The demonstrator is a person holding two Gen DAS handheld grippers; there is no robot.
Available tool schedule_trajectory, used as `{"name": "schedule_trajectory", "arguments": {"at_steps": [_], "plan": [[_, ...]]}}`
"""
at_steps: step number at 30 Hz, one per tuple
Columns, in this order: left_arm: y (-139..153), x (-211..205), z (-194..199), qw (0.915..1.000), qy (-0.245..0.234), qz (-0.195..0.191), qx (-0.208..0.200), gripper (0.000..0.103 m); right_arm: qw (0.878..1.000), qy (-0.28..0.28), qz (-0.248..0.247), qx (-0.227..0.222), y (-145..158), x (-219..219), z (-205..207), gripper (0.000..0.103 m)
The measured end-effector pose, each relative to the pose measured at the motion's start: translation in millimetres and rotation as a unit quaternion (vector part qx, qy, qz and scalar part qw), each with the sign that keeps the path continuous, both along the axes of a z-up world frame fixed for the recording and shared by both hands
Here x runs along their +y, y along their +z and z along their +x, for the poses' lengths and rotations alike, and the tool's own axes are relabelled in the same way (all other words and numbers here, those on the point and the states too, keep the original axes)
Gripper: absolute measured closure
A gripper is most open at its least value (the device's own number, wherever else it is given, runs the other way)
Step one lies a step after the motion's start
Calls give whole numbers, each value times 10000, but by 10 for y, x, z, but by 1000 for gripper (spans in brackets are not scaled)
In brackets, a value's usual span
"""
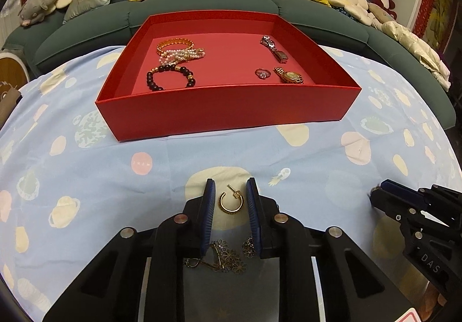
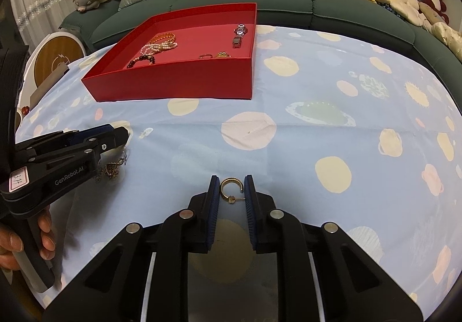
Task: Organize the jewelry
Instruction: 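Grasp the gold hoop earring with the right tool while the left tool grasps another gold hoop, then carry both gold hoop earrings into the red box and open both tools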
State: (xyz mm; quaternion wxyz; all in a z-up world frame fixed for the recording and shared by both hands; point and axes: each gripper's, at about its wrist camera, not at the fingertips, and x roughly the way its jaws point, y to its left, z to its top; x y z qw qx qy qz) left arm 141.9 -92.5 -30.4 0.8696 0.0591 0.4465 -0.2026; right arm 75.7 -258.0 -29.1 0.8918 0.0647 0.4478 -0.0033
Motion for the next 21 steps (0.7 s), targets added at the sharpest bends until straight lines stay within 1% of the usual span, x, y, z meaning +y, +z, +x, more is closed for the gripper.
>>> {"name": "schedule_trajectory", "arguments": {"at_steps": [5,7,15,21], "plan": [[2,-36,-60,9999,-115,38,-78,89,10000,-28,56,-33,37,-12,11,86],[32,-33,-84,9999,-126,-2,-83,89,9999,-31,83,-65,69,-6,12,86],[405,154,-170,9989,-58,-362,-278,89,9994,81,174,-294,289,128,13,86],[571,315,-199,9984,22,-496,-273,89,9983,249,207,-480,491,317,15,86]]}}
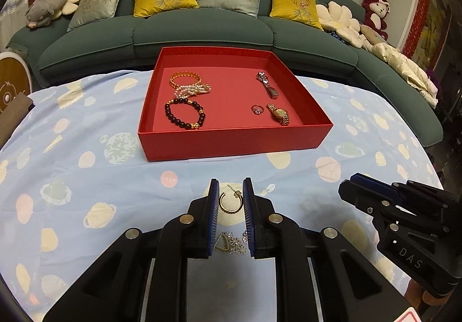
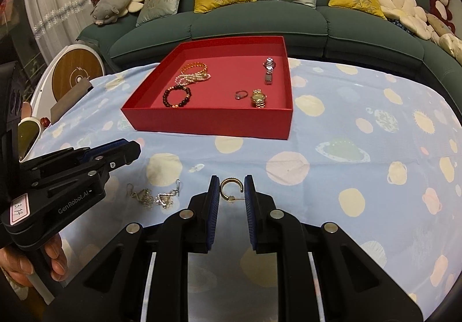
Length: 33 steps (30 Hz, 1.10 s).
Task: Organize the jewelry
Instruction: 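Carry both gold hoop earrings into the red box and open both tools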
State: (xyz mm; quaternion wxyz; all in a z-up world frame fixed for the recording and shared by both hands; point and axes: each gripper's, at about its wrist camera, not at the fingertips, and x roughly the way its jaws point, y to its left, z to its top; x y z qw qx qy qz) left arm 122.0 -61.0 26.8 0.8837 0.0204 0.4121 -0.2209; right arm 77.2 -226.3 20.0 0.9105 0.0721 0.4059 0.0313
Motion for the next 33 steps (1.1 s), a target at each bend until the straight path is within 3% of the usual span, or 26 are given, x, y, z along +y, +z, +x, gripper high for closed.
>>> {"name": "schedule_trajectory", "arguments": {"at_steps": [10,17,28,33], "plan": [[580,69,95,9989,92,-280,-358,89,9991,2,150,-402,460,228,221,86],[888,15,526,9975,191,-414,-548,88,9977,-44,-118,-662,811,250,586,86],[508,-336,1273,9994,180,-182,-218,88,9981,-516,213,-268,547,-157,1468,86],[240,-444,1517,9996,203,-209,-21,88,9988,-471,86,-104,336,-139,1726,86]]}}
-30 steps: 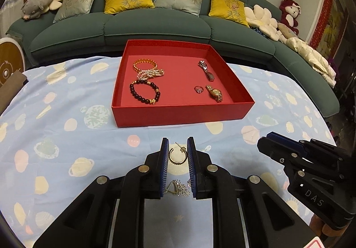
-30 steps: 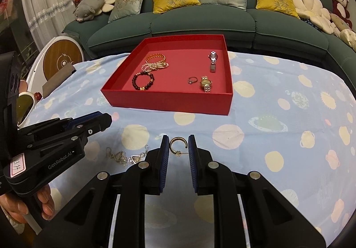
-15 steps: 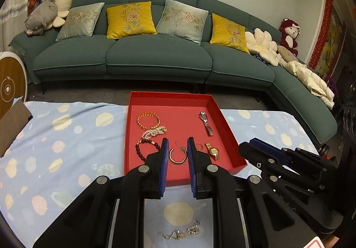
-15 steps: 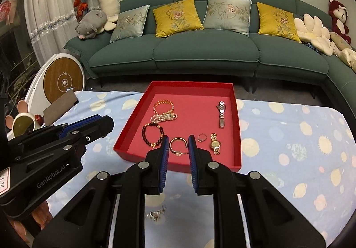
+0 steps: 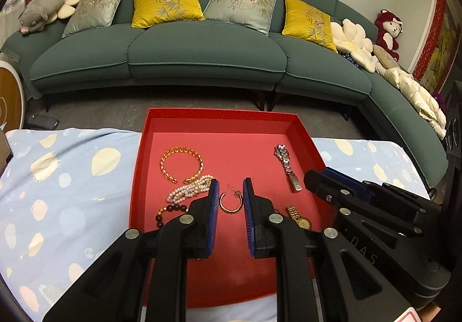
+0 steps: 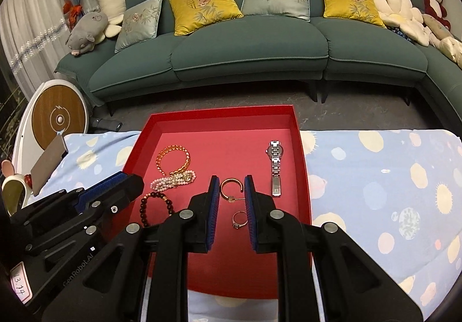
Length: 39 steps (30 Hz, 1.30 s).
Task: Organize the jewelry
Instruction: 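Carry both gold hoop earrings into the red box and open both tools, then withdraw both tools from the red box toward the dangling earrings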
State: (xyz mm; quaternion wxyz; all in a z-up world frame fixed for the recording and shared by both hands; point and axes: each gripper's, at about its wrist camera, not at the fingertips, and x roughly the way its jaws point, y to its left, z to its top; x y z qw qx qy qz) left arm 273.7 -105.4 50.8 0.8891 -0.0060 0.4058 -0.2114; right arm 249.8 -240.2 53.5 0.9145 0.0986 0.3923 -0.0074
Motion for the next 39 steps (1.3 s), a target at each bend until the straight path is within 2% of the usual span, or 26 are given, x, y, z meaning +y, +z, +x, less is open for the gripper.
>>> {"name": "schedule_trajectory", "arguments": {"at_steps": [6,12,26,31,33,36,39], "plan": [[-243,-107,149,9998,-17,160,97,88,9998,-58,-84,165,-220,-96,197,86],[-413,-180,202,9996,-79,119,264,88,9997,-98,-61,221,-343,-200,307,86],[-509,-238,224,9992,17,318,249,88,9996,-10,-99,253,-488,-172,417,85],[-504,-251,213,9991,78,406,136,87,9997,24,-79,230,-496,-161,415,85],[-459,-210,217,9992,145,368,105,84,9998,-6,-71,185,-470,-169,398,85],[-301,-86,211,9992,339,182,49,76,9999,-56,-68,86,-374,-194,343,83],[-62,64,170,9985,540,-89,11,76,9999,-129,-55,-95,-171,-217,226,74]]}}
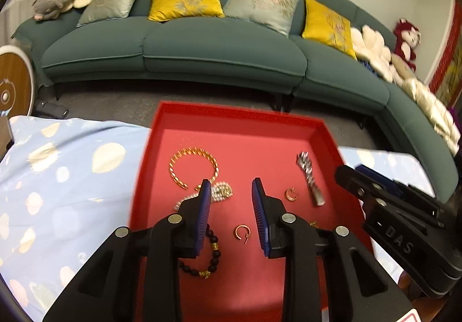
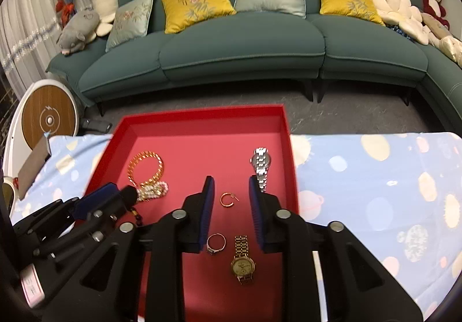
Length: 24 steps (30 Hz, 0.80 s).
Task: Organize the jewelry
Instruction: 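Withdraw both tools from the red box toward the dangling earrings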
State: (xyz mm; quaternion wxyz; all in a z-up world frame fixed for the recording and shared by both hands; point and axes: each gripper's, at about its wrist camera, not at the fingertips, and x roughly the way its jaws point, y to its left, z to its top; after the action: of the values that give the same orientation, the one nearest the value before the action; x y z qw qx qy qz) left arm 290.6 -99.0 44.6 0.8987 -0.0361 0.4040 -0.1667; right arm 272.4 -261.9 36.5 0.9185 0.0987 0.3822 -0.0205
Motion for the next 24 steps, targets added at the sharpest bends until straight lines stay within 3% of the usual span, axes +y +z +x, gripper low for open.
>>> {"name": "schedule_trajectory", "arguments": {"at_steps": [4,7,10,13,19,24], "plan": [[403,189,-165,9995,155,-254,-131,76,9995,-109,-13,-280,362,-7,-259,72],[673,317,-416,9991,97,-92,-403,74,9986,-196,167,-466,605,-9,-521,71],[772,513,-715,9985,130,-53,-530,66,9982,-143,281,-517,713,37,-802,71],[699,724,-988,9990,155,9,-425,63,9985,-71,179,-516,699,145,-1156,70],[294,1022,-1471,9996,116,272,0,63,9996,250,126,-85,463,476,-1659,70],[-32,1065,-1718,9988,-92,403,280,63,9967,715,-155,346,45,925,-1858,63]]}}
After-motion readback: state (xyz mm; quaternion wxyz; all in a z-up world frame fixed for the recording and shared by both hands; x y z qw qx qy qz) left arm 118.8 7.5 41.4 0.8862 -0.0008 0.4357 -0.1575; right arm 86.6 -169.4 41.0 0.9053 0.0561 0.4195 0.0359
